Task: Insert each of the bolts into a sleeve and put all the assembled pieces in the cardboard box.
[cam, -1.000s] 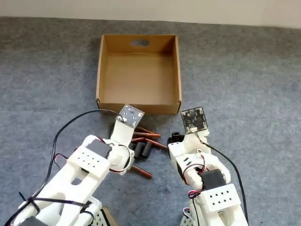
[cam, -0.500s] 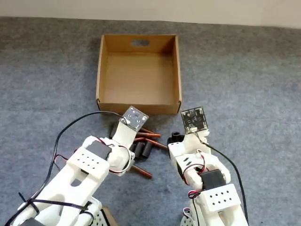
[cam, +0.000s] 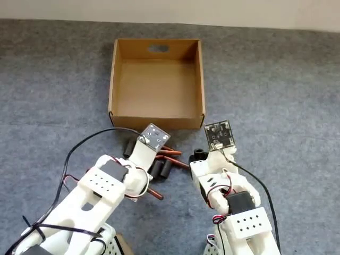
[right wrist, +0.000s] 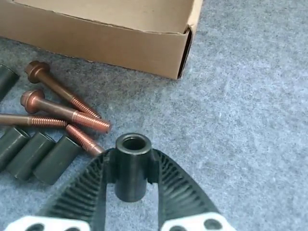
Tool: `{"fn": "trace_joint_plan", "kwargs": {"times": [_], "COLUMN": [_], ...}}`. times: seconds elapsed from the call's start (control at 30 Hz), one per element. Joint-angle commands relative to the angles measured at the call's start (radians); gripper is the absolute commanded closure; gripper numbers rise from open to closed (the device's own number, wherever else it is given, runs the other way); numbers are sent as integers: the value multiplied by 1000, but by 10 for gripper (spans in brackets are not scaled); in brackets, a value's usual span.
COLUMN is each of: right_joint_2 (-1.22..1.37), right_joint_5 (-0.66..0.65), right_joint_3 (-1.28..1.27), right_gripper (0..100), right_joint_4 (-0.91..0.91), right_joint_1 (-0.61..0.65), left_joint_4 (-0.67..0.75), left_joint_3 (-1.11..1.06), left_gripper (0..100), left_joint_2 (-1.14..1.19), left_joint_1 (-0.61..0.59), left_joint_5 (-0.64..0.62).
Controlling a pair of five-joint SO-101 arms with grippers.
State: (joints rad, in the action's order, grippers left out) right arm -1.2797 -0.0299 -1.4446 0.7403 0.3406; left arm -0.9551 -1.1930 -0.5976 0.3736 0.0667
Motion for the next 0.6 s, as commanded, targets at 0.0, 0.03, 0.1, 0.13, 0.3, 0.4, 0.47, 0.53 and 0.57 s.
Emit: {"fn": "trace_joint_plan", "kwargs": {"times": [0.0, 0.03, 0.1, 0.13, 0.3, 0.4, 0.47, 0.53, 0.57], "right_joint_2": [-15, -15, -15, -15, -15, -15, -15, -15, -15], "right_joint_5": [2, 2, 2, 2, 2, 2, 2, 2, 2], "right_joint_3": [4, 4, 4, 4, 4, 4, 4, 4, 4], "right_gripper": [993, 993, 993, 993, 993, 993, 993, 993, 993], "right_joint_4": [-16, -16, -16, -16, -16, -16, -16, -16, -16], "right_joint_1": [-8, -8, -8, -8, -8, -8, -8, -8, -8], "left_joint_4": [-15, -18, -72, -112, -193, -195, -196, -195, -195], "left_joint_3": [7, 19, 62, 93, 166, 191, 211, 220, 222], "left_gripper": [982, 983, 983, 983, 992, 992, 992, 992, 990], "left_joint_2": [4, 4, 4, 4, 2, 2, 2, 2, 2], "left_joint_1": [-33, -62, -133, -166, -309, -380, -410, -423, -423], "left_joint_5": [3, 3, 5, 6, 95, 97, 98, 98, 98]}}
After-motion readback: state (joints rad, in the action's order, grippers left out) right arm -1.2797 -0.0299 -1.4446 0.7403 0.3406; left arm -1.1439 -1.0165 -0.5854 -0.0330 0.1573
